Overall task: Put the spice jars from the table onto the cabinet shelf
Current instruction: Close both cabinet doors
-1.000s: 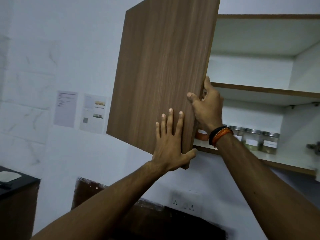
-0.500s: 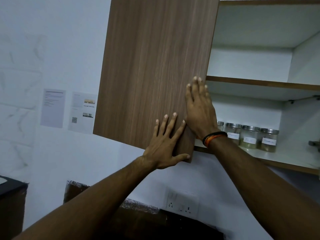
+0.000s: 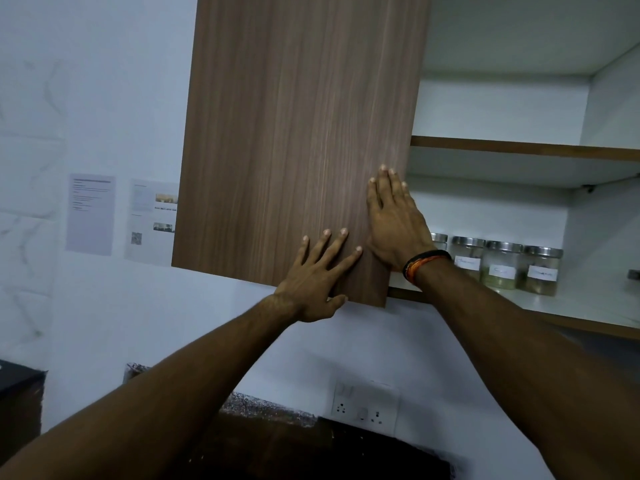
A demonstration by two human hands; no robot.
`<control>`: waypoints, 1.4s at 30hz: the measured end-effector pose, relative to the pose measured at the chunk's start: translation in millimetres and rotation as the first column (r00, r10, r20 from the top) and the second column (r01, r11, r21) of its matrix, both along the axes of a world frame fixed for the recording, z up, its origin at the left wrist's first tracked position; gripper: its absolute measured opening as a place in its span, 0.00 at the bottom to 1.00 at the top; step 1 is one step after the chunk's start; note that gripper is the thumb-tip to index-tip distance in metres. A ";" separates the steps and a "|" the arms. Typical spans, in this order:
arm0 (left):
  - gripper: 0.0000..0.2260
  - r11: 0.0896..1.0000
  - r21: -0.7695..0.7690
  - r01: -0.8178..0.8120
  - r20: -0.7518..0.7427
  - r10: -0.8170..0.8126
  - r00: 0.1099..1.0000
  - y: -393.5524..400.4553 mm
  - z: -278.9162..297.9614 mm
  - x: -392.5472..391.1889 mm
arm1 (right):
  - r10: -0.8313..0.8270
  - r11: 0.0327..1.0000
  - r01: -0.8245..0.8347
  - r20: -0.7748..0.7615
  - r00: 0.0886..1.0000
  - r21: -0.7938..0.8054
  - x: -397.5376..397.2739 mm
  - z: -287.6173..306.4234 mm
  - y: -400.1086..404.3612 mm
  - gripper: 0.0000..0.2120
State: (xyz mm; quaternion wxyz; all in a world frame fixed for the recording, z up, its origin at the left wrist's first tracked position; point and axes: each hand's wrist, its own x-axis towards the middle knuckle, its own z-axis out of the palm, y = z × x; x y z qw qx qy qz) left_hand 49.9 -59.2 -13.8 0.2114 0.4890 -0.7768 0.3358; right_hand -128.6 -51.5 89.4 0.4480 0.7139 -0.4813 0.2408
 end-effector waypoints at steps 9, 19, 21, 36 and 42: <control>0.43 0.999 -0.044 -0.027 0.010 0.028 1.000 -14.2 -6.2 -3.4 | -0.017 1.000 0.017 0.013 1.000 0.023 2.7 -3.2 -17.0 0.44; 0.45 0.998 0.061 -0.012 -0.009 0.013 1.000 -4.0 1.7 -4.3 | 0.013 0.995 -0.015 0.026 1.000 0.095 -0.6 4.0 0.4 0.36; 0.46 0.992 0.125 -0.009 -0.051 0.016 0.999 1.4 5.3 -10.8 | 0.035 0.988 -0.039 0.032 0.999 0.147 -3.0 6.5 8.1 0.36; 0.33 0.887 0.204 0.413 -0.233 -0.366 0.901 56.0 7.6 -95.2 | -0.018 0.999 0.008 0.236 0.972 0.043 -98.7 -15.9 104.6 0.14; 0.23 0.757 0.184 0.628 -0.213 -0.592 0.777 80.7 19.4 -161.0 | -0.189 0.977 0.209 0.292 0.938 -0.039 -161.5 -13.5 162.8 0.12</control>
